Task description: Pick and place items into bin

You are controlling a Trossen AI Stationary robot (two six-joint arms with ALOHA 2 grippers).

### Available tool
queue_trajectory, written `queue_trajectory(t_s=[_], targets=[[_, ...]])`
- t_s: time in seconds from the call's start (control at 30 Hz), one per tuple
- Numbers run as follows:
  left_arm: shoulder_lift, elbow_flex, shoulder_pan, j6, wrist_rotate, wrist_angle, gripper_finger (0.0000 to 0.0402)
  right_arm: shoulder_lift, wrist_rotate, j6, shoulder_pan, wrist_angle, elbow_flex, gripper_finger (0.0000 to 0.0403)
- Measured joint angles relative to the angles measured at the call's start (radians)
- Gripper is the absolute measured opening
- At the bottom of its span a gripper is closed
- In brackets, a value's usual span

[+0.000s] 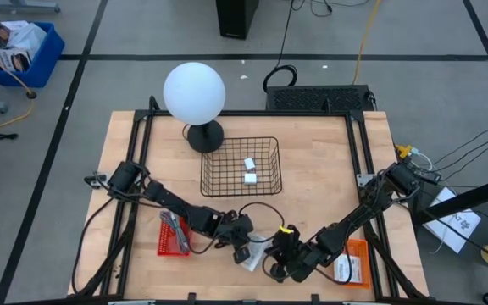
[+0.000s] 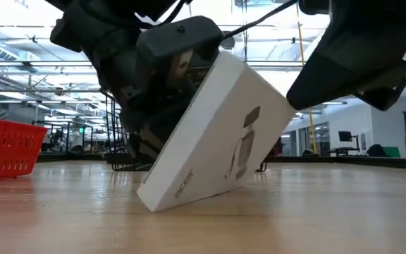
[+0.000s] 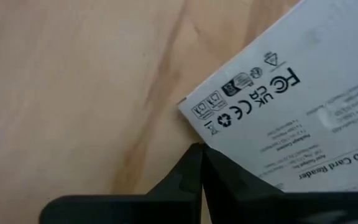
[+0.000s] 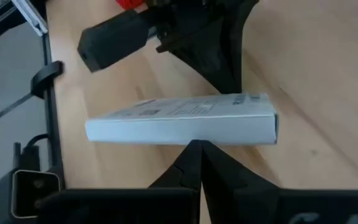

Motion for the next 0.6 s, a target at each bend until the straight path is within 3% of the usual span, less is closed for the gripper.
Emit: queue_trajectory(t_s=[0.2, 0.43, 0.6], targets=[[0.0, 0.0, 0.0, -0.012, -0.004, 0.002, 0.003, 0.002, 0.017, -0.025, -0.001, 0.015, -0.002, 0.0], [0.0, 0.0, 0.001, -0.013, -0.051, 0.006, 0.0004, 0.003, 0.041, -0.042, -0.004, 0.012, -0.004, 0.0], [0.0, 0.002, 0.006, -0.013, -0.051, 0.007, 0.0021, 0.004, 0.04, -0.043, -0.006, 0.008, -0.005, 0.0]])
